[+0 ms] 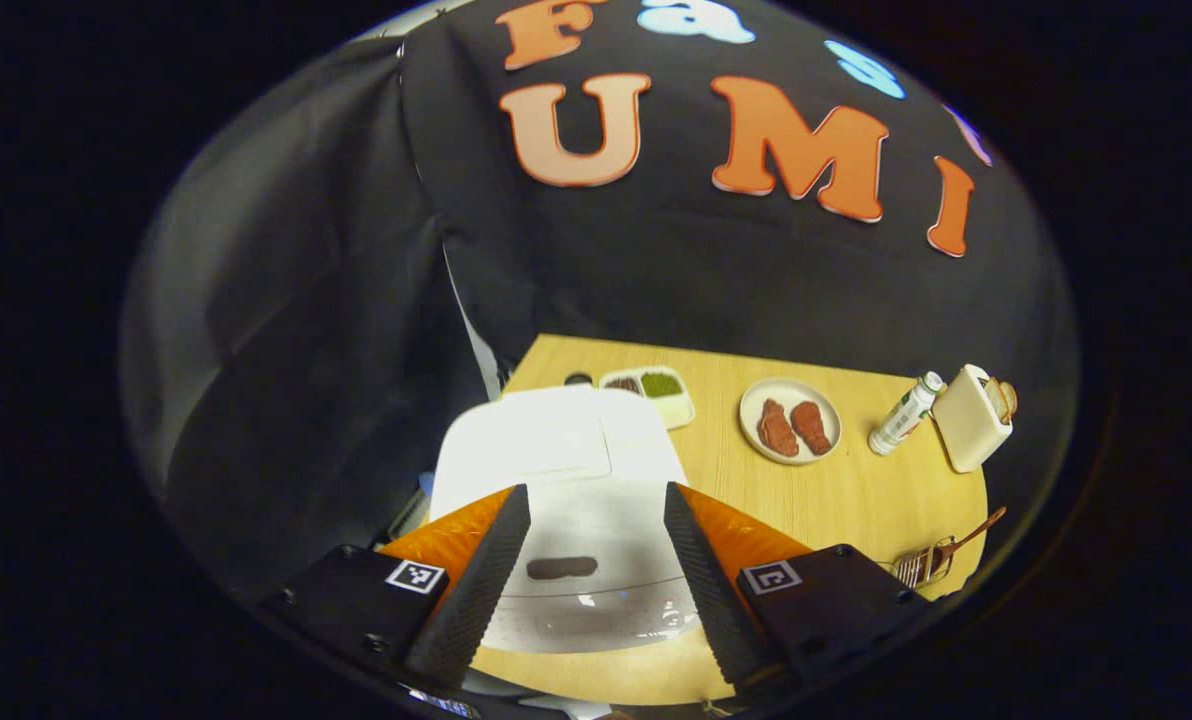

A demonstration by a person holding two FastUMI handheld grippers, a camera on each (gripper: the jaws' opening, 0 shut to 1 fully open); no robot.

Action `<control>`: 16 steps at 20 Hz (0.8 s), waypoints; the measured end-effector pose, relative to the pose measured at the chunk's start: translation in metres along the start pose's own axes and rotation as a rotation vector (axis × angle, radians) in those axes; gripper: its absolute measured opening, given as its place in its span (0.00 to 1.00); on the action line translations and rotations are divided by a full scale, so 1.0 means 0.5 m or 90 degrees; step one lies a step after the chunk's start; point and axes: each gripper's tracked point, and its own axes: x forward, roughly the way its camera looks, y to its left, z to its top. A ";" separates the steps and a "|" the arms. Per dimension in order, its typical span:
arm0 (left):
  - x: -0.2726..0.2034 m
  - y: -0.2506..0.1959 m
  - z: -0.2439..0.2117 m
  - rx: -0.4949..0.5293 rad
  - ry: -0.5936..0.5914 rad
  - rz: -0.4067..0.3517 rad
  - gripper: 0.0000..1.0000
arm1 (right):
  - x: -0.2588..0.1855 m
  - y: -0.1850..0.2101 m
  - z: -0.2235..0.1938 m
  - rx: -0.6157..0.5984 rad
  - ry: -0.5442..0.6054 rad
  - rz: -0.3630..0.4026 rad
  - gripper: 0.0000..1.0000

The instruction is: Close the left gripper, press the button to open the rice cooker; take a wooden spoon from the chopstick holder with the right hand, scoop a spoonful of rice and pour it into the rice cooker, then put the wooden spoon back into the chopstick holder.

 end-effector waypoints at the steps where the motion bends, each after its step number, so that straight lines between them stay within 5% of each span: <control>1: -0.030 -0.007 0.030 0.007 -0.044 0.003 0.95 | 0.009 0.014 0.017 0.001 -0.011 0.006 0.95; 8: -0.260 -0.035 0.196 0.014 -0.312 0.021 0.94 | 0.021 0.132 0.147 -0.002 -0.092 0.075 0.95; 16: -0.394 -0.095 0.242 0.016 -0.494 0.010 0.95 | 0.018 0.225 0.229 0.015 -0.154 0.134 0.95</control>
